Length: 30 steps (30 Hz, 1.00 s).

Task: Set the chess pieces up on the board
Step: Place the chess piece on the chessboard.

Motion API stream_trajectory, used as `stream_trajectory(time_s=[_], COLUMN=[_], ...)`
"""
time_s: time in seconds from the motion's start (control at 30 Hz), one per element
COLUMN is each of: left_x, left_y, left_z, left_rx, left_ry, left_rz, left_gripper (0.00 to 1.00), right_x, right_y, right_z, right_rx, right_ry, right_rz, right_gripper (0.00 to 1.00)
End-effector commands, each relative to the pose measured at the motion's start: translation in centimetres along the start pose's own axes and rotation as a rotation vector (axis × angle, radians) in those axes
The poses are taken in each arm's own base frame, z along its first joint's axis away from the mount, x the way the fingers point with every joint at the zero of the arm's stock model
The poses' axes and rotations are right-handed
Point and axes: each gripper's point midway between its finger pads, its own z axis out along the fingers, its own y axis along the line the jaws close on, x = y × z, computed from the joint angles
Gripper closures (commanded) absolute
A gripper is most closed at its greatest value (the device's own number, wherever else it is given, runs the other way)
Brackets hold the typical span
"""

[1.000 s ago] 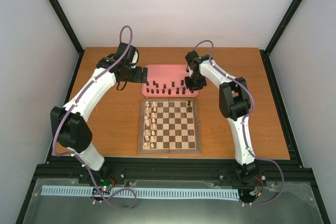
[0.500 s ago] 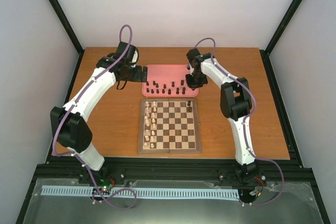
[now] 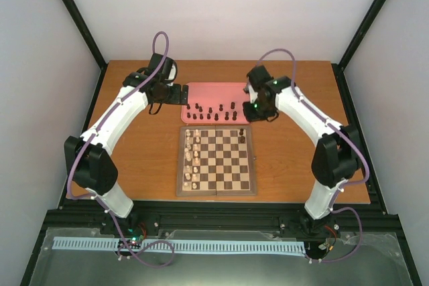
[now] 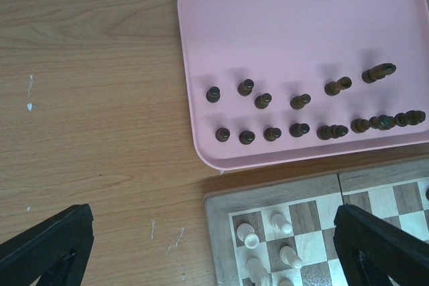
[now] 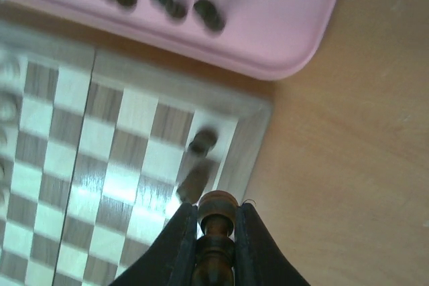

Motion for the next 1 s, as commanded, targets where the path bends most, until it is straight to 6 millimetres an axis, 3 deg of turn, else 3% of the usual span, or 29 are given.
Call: stream_trajectory(time_s=[0.0,0.17,0.37,0.77,0.97], left_x=[-0.7,-0.2,0.0,0.1,0.2], left_y=[-0.5,-0.3,-0.4,-0.3,-0.1], left_z=[-1.0,-0.8,-0.6,-0.7,-0.8], left_rx=[0.012,0.008,0.018,0.011,0.006], left_ry=[-0.028,-0.021,-0.021,-0.024,-0.027], left_rz=[0.029,0.04,0.043,0.041,0.037], left_gripper=[0.0,0.0,0.0,0.0,0.0], right_x=[4.4,8.0,9.7,9.3,8.7], right_y=[1.2,1.8,2.9,3.2,3.3], right_z=[0.9,1.6,3.4,5.9,6.2], right_rx=[-0.033,-0.04,-0.066,-0.04,-0.035], right_ry=[0.06,0.097,0.109,0.147,0.14], right_rz=[0.018,0.001,0.0,-0.034,-0.046], right_gripper=[0.97,0.97,0.97,0.97,0.97])
